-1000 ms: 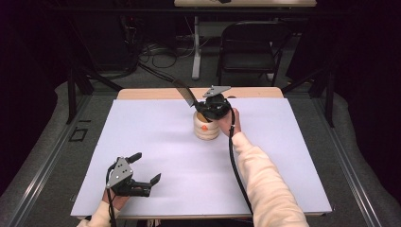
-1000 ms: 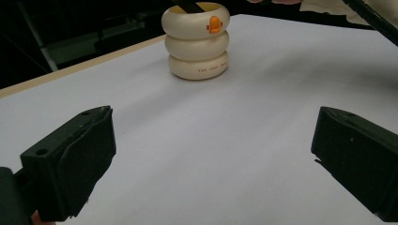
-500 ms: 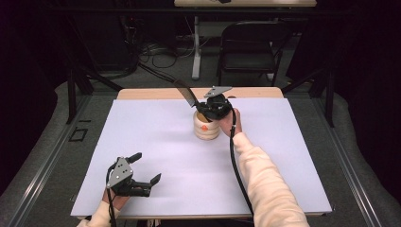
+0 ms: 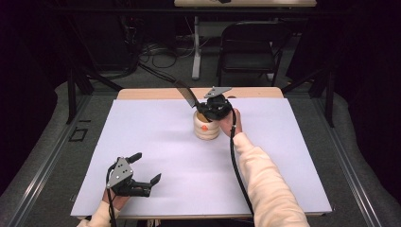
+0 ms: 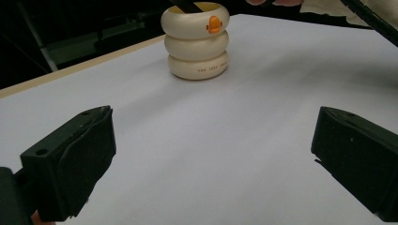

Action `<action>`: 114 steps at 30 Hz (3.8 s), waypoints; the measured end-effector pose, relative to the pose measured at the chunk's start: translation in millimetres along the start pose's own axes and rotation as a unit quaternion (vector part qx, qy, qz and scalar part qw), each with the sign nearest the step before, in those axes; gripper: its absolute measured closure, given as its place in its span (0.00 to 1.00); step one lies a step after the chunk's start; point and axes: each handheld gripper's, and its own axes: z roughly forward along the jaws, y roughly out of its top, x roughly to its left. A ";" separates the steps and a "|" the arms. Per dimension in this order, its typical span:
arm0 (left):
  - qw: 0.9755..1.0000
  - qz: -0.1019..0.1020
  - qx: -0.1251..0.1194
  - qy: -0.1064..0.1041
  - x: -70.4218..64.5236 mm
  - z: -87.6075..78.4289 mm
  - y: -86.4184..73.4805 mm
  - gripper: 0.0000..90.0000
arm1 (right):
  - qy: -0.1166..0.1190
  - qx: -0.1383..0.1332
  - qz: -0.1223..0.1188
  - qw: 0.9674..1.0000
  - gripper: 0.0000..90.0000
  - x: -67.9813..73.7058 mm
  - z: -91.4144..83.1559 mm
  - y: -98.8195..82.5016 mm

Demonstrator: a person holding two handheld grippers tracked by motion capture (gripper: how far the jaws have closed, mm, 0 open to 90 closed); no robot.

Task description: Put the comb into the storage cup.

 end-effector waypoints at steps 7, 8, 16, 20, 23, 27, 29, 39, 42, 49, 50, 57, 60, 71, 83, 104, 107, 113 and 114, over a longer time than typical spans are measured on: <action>1.000 0.001 0.000 0.000 -0.1 0.2 0.1 0.00 | 0.003 -0.003 0.002 1.000 0.80 0.3 1.0 -1.6; 1.000 0.000 0.000 0.000 -0.2 0.2 0.1 0.00 | 0.004 -0.002 0.002 1.000 0.80 0.4 1.4 -2.0; 1.000 0.000 0.000 -0.001 -0.1 0.1 0.0 0.00 | 0.007 0.010 0.006 1.000 0.72 0.9 3.6 -7.0; 1.000 0.001 0.000 -0.001 -0.3 0.2 0.1 0.00 | 0.005 0.004 0.017 1.000 0.57 0.5 -4.4 -5.2; 1.000 0.000 -0.001 -0.001 -0.2 0.2 0.1 0.00 | 0.002 -0.001 0.021 1.000 0.46 1.4 -13.1 -3.3; 1.000 -0.001 -0.001 -0.001 -0.3 0.1 0.1 0.00 | 0.005 0.006 0.019 1.000 0.32 2.6 -20.2 -1.4; 1.000 -0.001 -0.001 -0.001 -0.1 0.2 0.1 0.00 | 0.008 0.011 0.021 1.000 0.27 2.9 -24.4 -0.2; 1.000 -0.001 -0.003 -0.002 -0.5 -0.3 0.2 0.00 | 0.027 0.023 0.033 0.999 0.13 3.2 -39.4 0.9; 1.000 0.000 -0.003 -0.003 -0.4 0.0 0.1 0.00 | 0.041 0.027 0.036 0.998 0.09 4.9 -45.4 0.5; 1.000 0.000 -0.001 -0.001 -0.6 -0.3 0.0 0.00 | 0.052 0.036 0.040 0.997 0.04 9.0 -56.1 -5.4; 1.000 0.001 -0.001 0.000 -0.6 -0.2 0.0 0.00 | 0.053 0.038 0.040 0.997 0.03 9.3 -57.9 -6.7; 1.000 0.002 -0.001 0.003 -1.4 -1.1 -0.2 0.00 | 0.060 0.042 0.045 0.996 0.00 11.6 -71.8 -18.7; 1.000 0.003 0.000 0.003 -1.5 -1.0 -0.3 0.00 | 0.061 0.048 0.043 0.996 0.00 14.2 -76.8 -23.8; 1.000 0.000 -0.001 0.004 -1.0 -1.6 -0.7 0.00 | 0.061 0.049 0.047 0.996 0.00 17.7 -91.1 -38.5; 1.000 -0.001 -0.003 0.003 -0.5 -2.3 -0.8 0.00 | 0.055 0.053 0.041 0.996 0.00 24.9 -103.5 -54.3; 1.000 -0.001 -0.002 0.002 -0.5 -2.1 -0.7 0.00 | 0.050 0.041 0.026 0.998 0.00 42.8 -132.8 -71.7; 1.000 -0.002 -0.003 0.003 -0.5 -2.3 -0.7 0.00 | 0.048 0.042 0.026 0.998 0.00 44.3 -137.7 -76.6; 1.000 -0.001 -0.003 0.003 -0.4 -2.0 -0.8 0.00 | 0.046 0.043 0.024 0.998 0.00 48.6 -145.0 -84.4; 1.000 -0.002 -0.003 0.003 -0.4 -2.1 -0.7 0.00 | 0.045 0.042 0.025 0.998 0.00 49.3 -145.8 -85.6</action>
